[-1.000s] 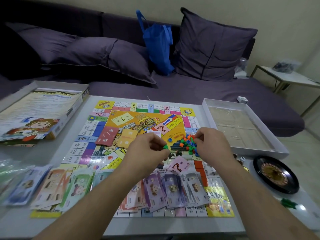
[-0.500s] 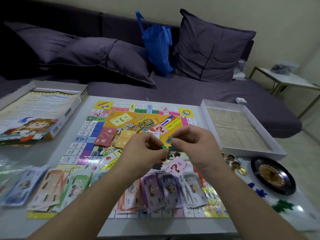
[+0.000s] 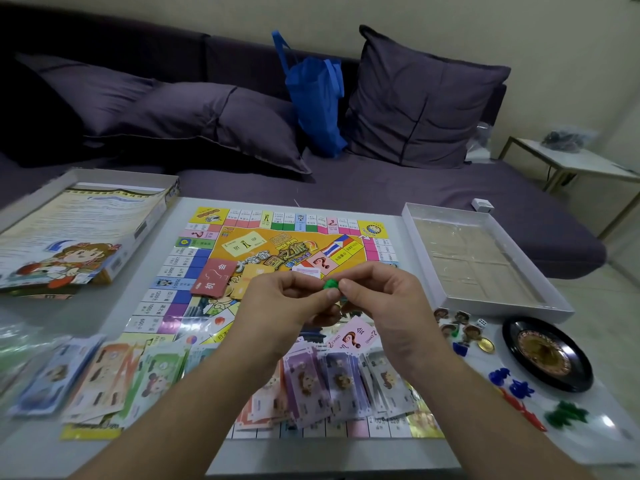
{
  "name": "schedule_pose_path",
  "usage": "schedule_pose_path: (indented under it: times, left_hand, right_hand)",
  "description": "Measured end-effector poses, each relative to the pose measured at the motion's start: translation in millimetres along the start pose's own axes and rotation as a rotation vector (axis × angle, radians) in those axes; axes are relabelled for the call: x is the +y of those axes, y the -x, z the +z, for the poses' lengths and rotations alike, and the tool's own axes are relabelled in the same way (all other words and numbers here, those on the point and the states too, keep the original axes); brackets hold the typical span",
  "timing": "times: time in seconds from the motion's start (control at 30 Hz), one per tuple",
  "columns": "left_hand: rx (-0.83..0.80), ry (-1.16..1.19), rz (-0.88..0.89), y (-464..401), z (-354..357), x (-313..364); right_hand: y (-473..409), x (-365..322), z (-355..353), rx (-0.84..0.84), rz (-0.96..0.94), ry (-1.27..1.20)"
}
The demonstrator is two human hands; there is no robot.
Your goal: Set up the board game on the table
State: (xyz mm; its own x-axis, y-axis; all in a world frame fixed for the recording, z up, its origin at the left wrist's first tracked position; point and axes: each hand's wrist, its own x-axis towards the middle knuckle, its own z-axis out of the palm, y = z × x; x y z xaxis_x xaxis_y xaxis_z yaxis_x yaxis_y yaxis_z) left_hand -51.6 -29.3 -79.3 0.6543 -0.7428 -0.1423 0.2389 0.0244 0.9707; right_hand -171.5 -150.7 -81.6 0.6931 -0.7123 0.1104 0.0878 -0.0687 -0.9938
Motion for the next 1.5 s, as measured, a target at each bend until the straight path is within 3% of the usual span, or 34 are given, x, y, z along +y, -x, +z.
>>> schedule_pose_path:
  times: [0.37, 0.53, 0.8, 1.07, 1.5]
  left_hand:
    - [-0.016, 0.187, -0.095, 4.8, -1.5, 4.4]
    - [-0.092, 0.145, -0.182, 4.5, -8.6, 4.1]
    - [-0.181, 0.207, -0.311, 2.1, -6.3, 14.1]
    - [-0.189, 0.315, -0.335, 1.6, -2.9, 11.2]
    - [-0.183, 0.212, -0.410, 3.0, -7.1, 19.0]
  right_hand:
    - [4.6, 6.4, 8.3, 0.032, -0.179, 0.104]
    - [5.0, 7.7, 6.9, 0.000, -0.257, 0.211]
    - [8.4, -1.3, -1.9, -0.090, -0.239, 0.193]
    - [6.0, -3.8, -4.6, -0.040, -0.239, 0.210]
    - [6.4, -4.9, -3.9, -0.069, -0.251, 0.258]
